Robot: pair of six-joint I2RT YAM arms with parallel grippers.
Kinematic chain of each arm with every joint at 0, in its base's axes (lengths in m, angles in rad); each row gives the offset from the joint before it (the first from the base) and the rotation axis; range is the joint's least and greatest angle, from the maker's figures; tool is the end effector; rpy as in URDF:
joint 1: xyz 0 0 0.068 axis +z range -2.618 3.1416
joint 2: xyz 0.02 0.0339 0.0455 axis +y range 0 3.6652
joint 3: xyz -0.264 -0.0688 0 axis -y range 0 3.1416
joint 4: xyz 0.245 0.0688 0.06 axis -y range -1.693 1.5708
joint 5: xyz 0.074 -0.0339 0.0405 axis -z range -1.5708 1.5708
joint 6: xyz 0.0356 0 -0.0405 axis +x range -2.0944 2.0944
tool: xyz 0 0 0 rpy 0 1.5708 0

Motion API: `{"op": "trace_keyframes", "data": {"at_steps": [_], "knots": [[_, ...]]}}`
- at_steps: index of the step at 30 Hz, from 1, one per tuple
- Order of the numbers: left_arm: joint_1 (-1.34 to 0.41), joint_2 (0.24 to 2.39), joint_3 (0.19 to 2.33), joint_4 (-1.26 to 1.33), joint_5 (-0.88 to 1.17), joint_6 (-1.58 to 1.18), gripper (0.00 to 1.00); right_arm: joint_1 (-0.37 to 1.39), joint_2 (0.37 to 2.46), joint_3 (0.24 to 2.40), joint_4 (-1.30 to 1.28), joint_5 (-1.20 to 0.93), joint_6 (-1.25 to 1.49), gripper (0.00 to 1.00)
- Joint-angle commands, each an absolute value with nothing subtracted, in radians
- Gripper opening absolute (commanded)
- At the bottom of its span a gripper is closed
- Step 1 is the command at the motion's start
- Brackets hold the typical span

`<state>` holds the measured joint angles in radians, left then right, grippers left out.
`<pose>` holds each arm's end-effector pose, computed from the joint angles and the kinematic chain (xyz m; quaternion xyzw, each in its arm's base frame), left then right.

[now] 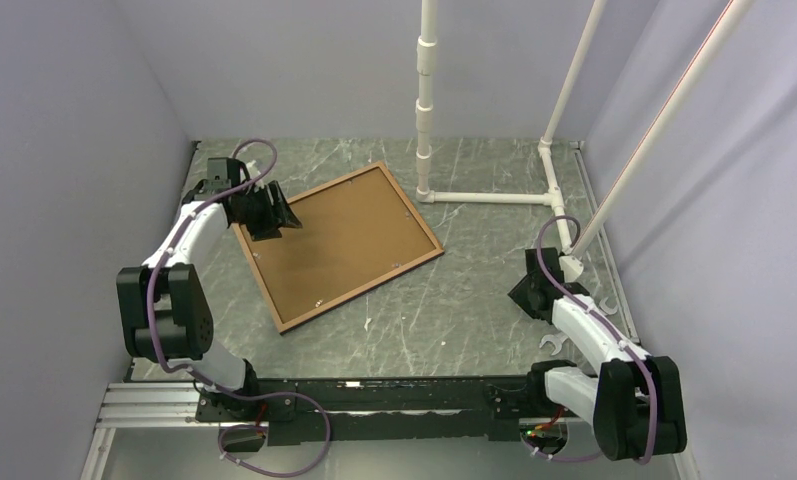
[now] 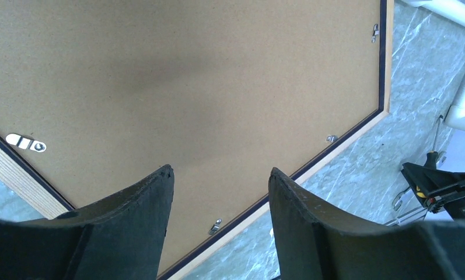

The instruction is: Take the photo out of the frame

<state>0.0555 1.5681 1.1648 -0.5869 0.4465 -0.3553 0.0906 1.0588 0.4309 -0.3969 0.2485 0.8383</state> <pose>0.3267 0.0028 0.2478 -0.1285 0.9277 -0.2514 0.2443 0.1806 0.0076 0.1555 0.3801 0.8773 0.0131 0.2927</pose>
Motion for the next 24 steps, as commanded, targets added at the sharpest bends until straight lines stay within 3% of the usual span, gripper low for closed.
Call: {"op": "trace_keyframes", "data": {"at_steps": [1,4,15,20,24], "knots": [[0.052,1.518,1.163,-0.565,0.469,-0.333,0.64,0.080,1.087,0.456,-0.458,0.244,0.864,0.21],[0.052,1.514,1.162,-0.565,0.469,-0.333,0.64,0.077,1.100,0.469,-0.487,0.271,0.878,0.24],[0.051,1.509,1.161,-0.562,0.478,-0.334,0.65,0.075,1.081,0.484,-0.551,0.291,0.916,0.57],[0.052,1.505,1.155,-0.559,0.474,-0.335,0.65,0.089,1.063,0.522,-0.556,0.289,0.871,0.57],[0.052,1.516,1.159,-0.556,0.494,-0.337,0.65,0.218,1.044,0.618,-0.631,0.423,0.851,0.59]]}}
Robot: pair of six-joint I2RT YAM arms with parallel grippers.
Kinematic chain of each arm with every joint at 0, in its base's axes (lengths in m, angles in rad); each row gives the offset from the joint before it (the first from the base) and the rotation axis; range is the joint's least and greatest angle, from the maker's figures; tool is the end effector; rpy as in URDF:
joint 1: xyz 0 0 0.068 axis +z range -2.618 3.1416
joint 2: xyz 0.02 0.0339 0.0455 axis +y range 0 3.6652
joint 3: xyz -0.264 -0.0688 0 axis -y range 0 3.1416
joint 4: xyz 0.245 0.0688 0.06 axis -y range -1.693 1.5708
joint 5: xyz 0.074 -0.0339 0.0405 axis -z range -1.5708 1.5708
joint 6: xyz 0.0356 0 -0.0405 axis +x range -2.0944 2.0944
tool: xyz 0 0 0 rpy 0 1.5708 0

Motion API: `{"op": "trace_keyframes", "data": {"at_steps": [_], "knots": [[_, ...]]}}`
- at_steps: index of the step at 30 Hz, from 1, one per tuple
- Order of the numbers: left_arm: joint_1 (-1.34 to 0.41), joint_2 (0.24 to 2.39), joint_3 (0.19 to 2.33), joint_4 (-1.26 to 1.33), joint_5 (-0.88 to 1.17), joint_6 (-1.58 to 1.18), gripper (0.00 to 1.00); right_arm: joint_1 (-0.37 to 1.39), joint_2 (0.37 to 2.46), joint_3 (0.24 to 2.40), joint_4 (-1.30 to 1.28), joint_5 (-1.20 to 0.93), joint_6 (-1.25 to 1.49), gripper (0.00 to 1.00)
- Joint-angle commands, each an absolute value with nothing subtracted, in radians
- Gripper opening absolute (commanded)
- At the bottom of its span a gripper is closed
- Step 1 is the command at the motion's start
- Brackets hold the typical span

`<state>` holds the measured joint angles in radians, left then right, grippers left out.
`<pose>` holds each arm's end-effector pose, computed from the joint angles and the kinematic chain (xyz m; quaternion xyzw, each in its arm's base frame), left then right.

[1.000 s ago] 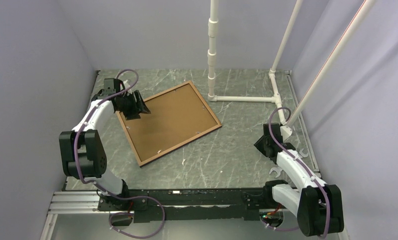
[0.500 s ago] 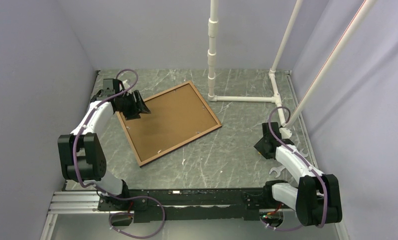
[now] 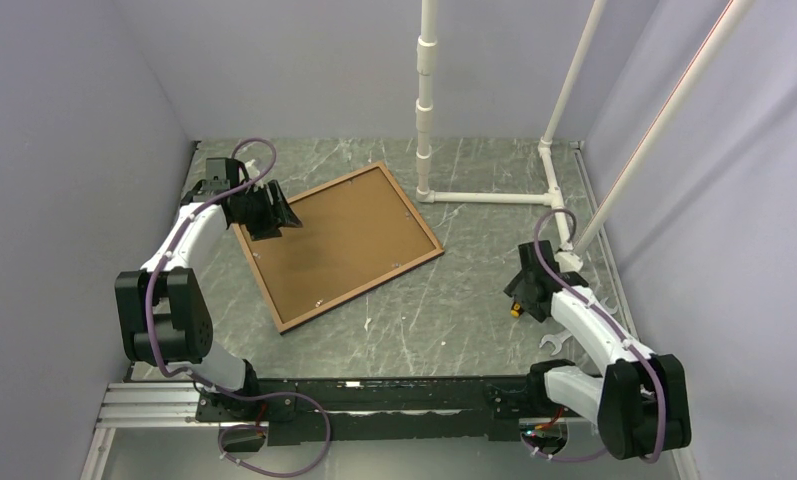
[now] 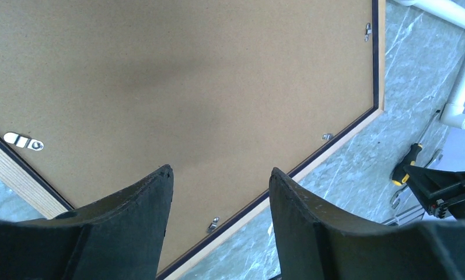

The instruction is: Take the photo out of the frame

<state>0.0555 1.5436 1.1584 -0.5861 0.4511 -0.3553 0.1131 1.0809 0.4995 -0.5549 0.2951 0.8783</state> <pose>0.3226 0.0024 0.2534 -0.1253 0.9251 -0.2543 0.2527 0.1790 0.0099 0.1640 0.3900 0.8842 -0.0249 0.2558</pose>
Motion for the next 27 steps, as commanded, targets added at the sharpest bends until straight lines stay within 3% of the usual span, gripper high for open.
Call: {"op": "trace_keyframes", "data": {"at_steps": [1,5,12,18,27], "knots": [[0.052,1.518,1.160,-0.557,0.496,-0.337,0.65,0.267,1.041,0.642,-0.648,0.468,0.851,0.61],[0.052,1.512,1.160,-0.561,0.476,-0.333,0.65,0.411,1.077,0.714,-0.641,0.536,0.837,0.69],[0.051,1.526,1.160,-0.566,0.463,-0.328,0.65,0.385,1.167,0.670,-0.495,0.424,0.831,0.85],[0.052,1.535,1.163,-0.567,0.469,-0.328,0.65,0.195,1.188,0.557,-0.398,0.242,0.817,0.86],[0.052,1.538,1.163,-0.560,0.485,-0.334,0.65,0.107,1.143,0.535,-0.456,0.275,0.791,0.86]]}}
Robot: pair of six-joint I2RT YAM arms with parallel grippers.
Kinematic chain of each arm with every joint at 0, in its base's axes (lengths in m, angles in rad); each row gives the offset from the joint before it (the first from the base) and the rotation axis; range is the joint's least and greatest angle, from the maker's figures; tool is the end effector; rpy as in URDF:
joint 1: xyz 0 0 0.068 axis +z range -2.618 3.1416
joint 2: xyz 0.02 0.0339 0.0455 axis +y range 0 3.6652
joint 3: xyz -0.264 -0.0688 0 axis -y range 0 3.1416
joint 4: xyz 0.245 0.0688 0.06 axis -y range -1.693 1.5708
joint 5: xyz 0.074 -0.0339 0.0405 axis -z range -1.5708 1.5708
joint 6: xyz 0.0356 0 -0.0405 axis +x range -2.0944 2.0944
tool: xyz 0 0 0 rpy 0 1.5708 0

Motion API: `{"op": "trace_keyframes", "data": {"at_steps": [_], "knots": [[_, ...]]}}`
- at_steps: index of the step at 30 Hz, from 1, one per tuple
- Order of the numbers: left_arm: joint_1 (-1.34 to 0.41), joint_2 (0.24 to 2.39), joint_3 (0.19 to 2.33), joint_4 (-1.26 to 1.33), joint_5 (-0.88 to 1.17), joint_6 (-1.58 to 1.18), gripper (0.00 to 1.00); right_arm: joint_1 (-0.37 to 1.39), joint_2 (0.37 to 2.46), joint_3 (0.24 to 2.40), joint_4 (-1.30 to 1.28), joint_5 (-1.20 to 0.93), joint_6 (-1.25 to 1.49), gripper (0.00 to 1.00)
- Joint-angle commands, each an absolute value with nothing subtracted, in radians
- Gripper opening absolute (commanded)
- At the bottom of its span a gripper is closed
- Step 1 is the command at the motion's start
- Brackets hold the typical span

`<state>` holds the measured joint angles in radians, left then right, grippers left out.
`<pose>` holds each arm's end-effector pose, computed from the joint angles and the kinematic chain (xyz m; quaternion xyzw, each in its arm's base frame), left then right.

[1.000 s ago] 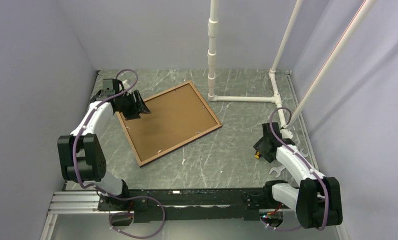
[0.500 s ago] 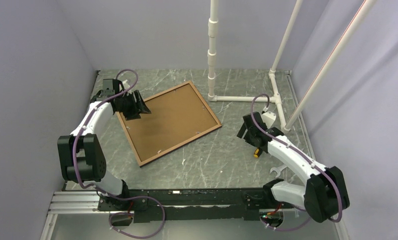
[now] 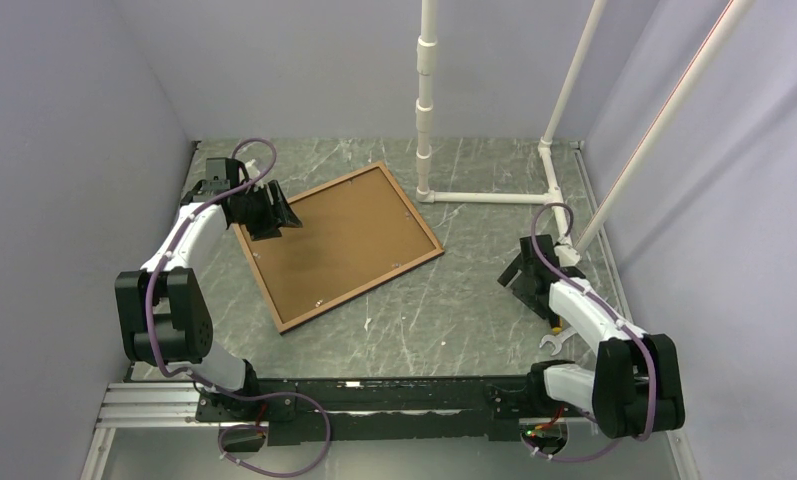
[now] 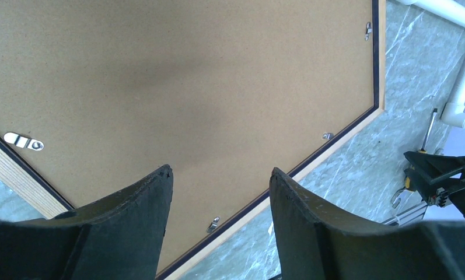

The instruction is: Take the photo out of the frame

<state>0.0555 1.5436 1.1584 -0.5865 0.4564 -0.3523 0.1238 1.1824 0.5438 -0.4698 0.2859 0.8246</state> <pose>0.3225 0.0022 0.2534 -0.1231 0.9249 -0.2563 0.2523 0.2005 0.0148 0.1632 0.3614 0.8937 -0.0198 0.2651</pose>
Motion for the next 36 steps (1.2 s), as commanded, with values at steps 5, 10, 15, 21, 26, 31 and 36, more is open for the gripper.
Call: {"op": "trace_keyframes", "data": {"at_steps": [5,10,15,21,26,31,36], "knots": [[0.052,1.537,1.157,-0.554,0.489,-0.334,0.66,0.115,1.095,0.545,-0.375,0.177,0.672,0.99],[0.051,1.533,1.158,-0.552,0.495,-0.334,0.66,0.202,1.087,0.598,-0.352,0.175,0.585,1.00],[0.035,1.523,1.146,-0.528,0.524,-0.320,0.66,0.378,1.162,0.645,-0.294,0.178,0.517,0.98],[-0.093,1.495,1.147,-0.493,0.547,-0.233,0.64,0.437,1.200,0.640,-0.188,0.064,0.522,0.94],[-0.340,1.477,1.148,-0.508,0.414,-0.049,0.66,0.436,1.107,0.616,-0.160,0.076,0.536,0.91],[-0.609,1.550,1.142,-0.547,0.152,0.066,0.65,0.429,0.931,0.570,-0.156,0.155,0.525,0.92],[-0.716,1.631,1.159,-0.568,0.020,0.068,0.62,0.421,0.839,0.548,-0.186,0.176,0.499,0.93]]}}
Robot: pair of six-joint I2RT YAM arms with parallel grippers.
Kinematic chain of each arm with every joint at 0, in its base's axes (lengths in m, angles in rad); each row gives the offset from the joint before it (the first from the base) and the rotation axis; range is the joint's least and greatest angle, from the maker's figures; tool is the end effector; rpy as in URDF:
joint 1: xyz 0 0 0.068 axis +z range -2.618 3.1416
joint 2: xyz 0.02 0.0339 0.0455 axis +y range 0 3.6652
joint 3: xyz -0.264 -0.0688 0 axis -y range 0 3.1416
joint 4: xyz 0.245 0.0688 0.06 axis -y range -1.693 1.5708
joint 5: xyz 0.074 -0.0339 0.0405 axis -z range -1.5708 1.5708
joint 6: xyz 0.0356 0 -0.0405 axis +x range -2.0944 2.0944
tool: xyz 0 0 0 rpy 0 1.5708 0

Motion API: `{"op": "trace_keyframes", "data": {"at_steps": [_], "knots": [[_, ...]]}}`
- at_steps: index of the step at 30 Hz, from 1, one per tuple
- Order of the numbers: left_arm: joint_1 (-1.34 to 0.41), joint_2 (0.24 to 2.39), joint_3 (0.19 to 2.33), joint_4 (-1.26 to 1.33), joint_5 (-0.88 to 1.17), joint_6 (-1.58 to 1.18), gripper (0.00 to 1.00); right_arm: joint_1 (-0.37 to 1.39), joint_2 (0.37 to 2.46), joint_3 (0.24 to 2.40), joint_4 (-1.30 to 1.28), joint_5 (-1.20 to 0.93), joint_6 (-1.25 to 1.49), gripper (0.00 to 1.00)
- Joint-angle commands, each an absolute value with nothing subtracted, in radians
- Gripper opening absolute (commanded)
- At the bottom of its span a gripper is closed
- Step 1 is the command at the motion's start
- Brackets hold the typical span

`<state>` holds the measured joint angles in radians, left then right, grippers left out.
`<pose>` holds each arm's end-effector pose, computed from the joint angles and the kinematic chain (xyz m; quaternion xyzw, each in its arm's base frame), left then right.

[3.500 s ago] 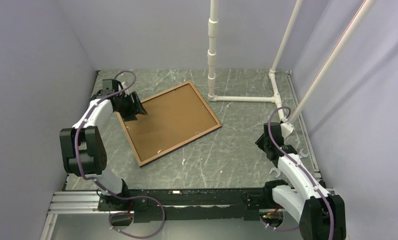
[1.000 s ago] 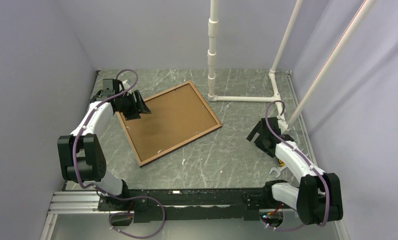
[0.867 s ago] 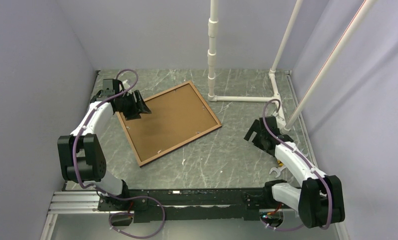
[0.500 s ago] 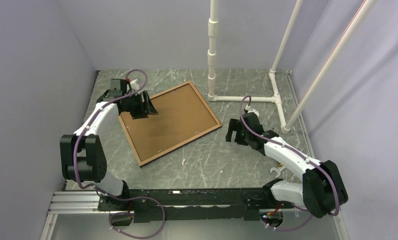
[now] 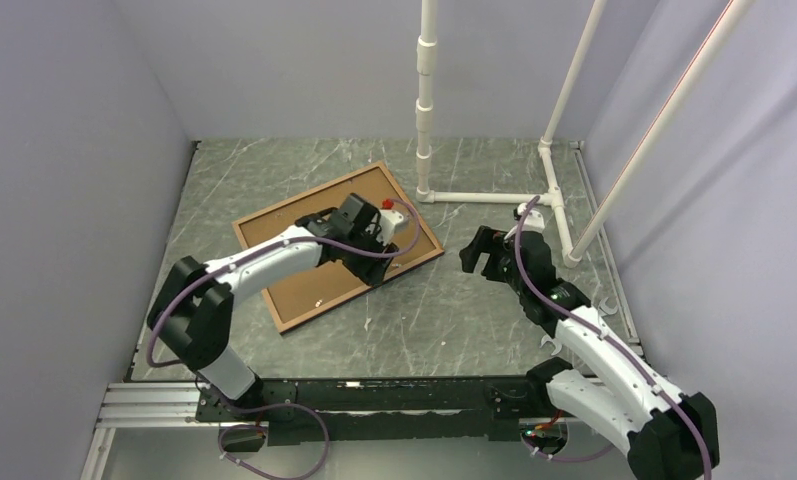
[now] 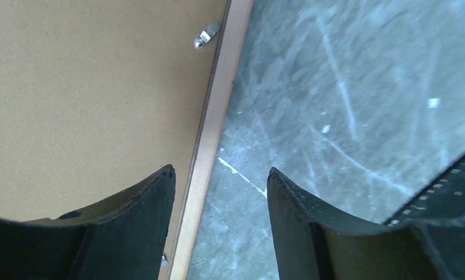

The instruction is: Take the photo out of the frame

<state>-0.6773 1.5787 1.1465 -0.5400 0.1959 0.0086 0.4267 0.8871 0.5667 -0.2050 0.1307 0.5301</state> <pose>0.2536 -0.2129 0.2394 0.3469 0.8859 -0.1846 0.2465 0.1833 0.0782 0.2431 0.0772 0.8618 0.1791 0.4683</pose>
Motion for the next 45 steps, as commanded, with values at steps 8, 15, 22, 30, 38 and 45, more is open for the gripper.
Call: {"op": "trace_keyframes", "data": {"at_steps": [8,15,22,30,38,45], "knots": [[-0.783,1.747,1.190,-0.606,-0.068,0.064,0.60,0.416,0.768,0.486,-0.223,0.187,0.505,0.93],[-0.810,1.774,1.194,-0.604,-0.104,0.061,0.50,0.413,0.771,0.472,-0.216,0.182,0.509,0.93],[-0.830,1.810,1.209,-0.617,-0.152,0.048,0.35,0.412,0.778,0.471,-0.218,0.189,0.503,0.93],[-0.850,1.844,1.214,-0.622,-0.159,0.049,0.35,0.413,0.785,0.472,-0.215,0.195,0.496,0.93],[-0.857,1.870,1.214,-0.623,-0.167,0.056,0.34,0.412,0.825,0.465,-0.192,0.184,0.487,0.93],[-0.856,1.891,1.218,-0.626,-0.168,0.052,0.26,0.410,0.865,0.483,-0.181,0.137,0.479,0.93]]}}
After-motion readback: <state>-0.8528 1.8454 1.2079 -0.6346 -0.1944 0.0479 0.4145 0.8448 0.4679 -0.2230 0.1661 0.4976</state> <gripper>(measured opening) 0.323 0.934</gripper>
